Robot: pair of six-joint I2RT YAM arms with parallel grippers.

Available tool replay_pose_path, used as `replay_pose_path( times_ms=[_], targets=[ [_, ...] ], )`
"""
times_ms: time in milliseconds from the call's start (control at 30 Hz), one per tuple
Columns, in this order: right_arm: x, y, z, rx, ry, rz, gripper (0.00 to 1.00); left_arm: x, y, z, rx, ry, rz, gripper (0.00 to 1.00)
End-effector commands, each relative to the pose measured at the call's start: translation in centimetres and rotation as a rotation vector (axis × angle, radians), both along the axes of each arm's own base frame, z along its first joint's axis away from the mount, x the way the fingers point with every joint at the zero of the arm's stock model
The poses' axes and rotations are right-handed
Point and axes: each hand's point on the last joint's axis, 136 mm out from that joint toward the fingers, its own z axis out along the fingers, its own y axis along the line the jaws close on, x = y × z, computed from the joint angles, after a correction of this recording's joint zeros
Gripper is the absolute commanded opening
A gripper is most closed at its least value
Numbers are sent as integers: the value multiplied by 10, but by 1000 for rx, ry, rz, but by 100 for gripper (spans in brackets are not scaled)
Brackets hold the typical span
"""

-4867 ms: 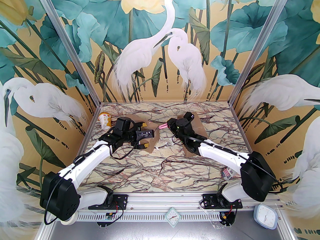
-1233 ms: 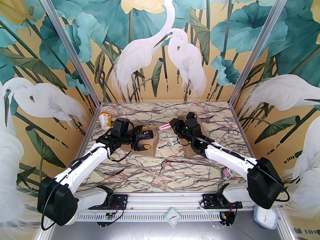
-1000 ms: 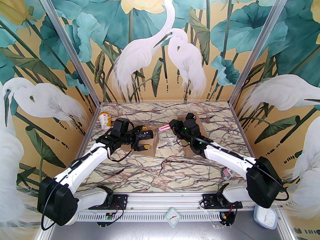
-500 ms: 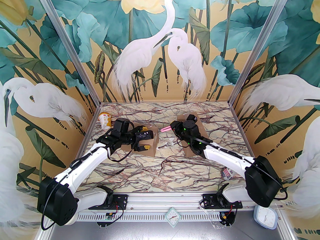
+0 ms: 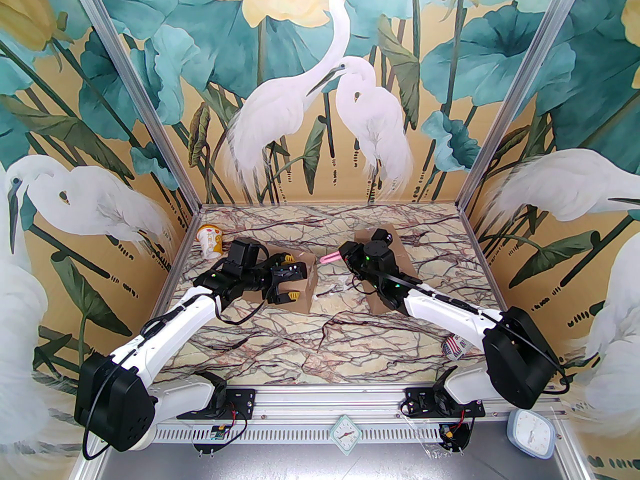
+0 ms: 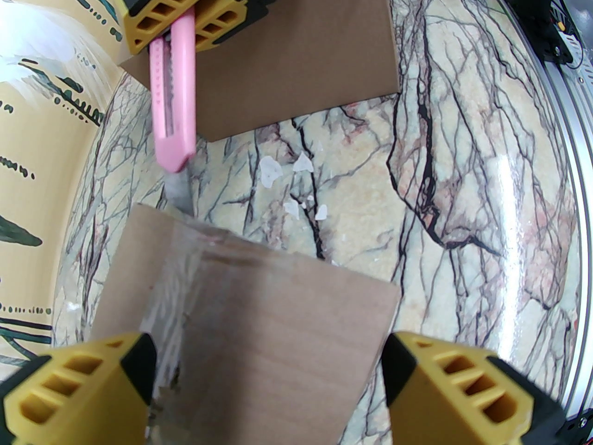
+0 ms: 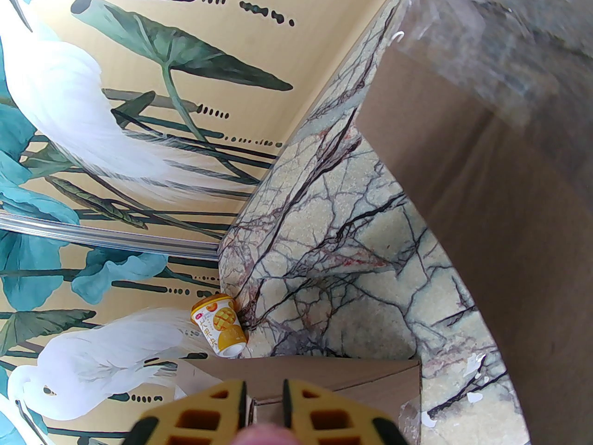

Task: Unpack the express box

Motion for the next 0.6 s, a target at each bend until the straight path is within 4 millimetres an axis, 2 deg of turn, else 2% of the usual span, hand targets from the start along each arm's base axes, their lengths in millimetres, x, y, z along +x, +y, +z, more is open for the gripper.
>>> replay_pose_path(
  times_ms=[0,567],
  targets=[
    [3,5,13,17,-47,7,0,-4,0,-6,14,14,-1,86],
    [3,11,12,39,-38,21,0,-2,0,-11,22,18,5,86]
  ],
)
